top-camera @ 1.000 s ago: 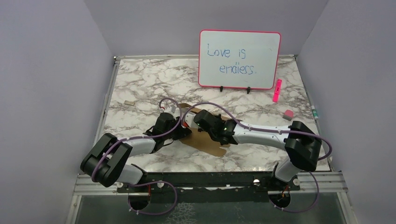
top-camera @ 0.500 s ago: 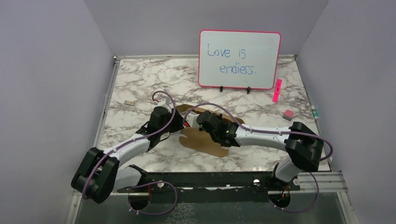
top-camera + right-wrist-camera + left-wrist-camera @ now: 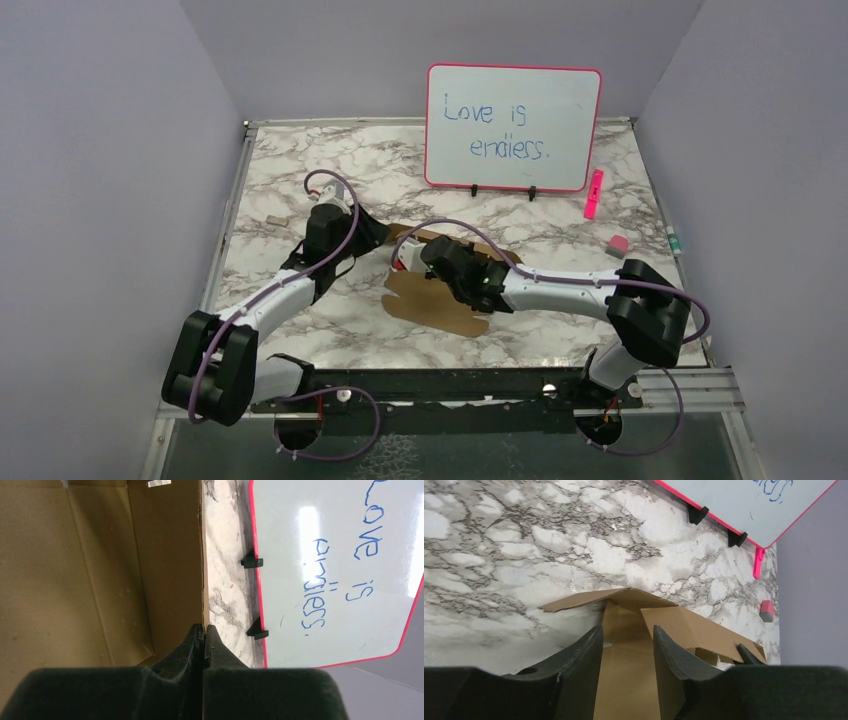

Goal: Fold the paper box

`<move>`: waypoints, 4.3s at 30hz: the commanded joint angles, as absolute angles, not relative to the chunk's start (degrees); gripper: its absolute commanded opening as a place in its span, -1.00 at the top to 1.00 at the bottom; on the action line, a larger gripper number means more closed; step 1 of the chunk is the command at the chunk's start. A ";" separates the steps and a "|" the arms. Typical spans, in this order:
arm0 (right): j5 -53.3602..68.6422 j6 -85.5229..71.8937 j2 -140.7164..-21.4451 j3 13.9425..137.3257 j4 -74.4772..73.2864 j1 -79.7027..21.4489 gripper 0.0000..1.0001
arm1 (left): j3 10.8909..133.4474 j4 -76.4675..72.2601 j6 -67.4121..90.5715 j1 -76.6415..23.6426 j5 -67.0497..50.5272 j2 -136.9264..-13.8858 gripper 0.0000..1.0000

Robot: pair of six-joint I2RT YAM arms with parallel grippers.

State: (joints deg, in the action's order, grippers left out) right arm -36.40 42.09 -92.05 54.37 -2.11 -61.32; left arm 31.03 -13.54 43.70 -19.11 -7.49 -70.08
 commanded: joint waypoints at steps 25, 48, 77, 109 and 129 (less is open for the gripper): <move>-31.30 42.80 -96.67 55.65 4.34 -59.81 0.98 | 31.63 -24.36 41.99 -26.54 -8.16 -78.22 0.49; -41.91 59.32 -96.90 47.20 20.27 -61.74 0.97 | 28.06 -24.26 39.29 -21.27 -9.05 -78.49 0.36; -42.99 64.72 -95.83 46.27 27.33 -61.96 0.97 | 28.37 -27.25 38.35 -29.40 -11.99 -80.39 0.31; -41.77 65.04 -95.69 43.97 31.20 -61.96 0.98 | 25.37 -49.81 41.07 -23.19 -16.88 -92.89 0.19; -41.92 64.86 -97.35 43.45 31.74 -61.96 0.98 | 23.82 -52.04 38.15 -27.46 -15.38 -92.32 0.32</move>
